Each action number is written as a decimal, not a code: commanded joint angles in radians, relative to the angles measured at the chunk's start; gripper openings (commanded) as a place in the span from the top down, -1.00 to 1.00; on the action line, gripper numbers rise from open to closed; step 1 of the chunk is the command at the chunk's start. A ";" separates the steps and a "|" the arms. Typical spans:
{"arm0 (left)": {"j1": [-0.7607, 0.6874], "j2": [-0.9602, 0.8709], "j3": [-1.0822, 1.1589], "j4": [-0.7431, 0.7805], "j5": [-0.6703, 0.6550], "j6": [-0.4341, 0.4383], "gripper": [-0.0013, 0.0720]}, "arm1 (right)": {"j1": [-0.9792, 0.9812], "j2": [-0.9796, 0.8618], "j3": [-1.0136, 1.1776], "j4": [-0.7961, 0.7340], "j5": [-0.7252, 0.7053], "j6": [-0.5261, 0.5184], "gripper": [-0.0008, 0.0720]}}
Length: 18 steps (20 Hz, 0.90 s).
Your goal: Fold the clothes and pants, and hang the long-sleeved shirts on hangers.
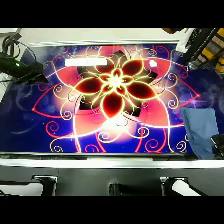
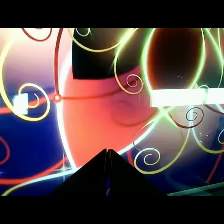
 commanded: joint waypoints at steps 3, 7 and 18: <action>0.001 -0.001 0.000 0.001 0.000 -0.003 0.91 | 0.000 0.004 -0.001 -0.090 0.039 -0.073 -0.38; 0.001 -0.010 0.000 0.001 0.000 -0.003 0.81 | 0.001 0.049 0.122 0.087 -0.051 -0.228 0.15; -0.138 0.305 -0.511 0.126 0.331 0.139 0.92 | 0.865 0.067 0.255 0.493 -0.270 -0.648 0.90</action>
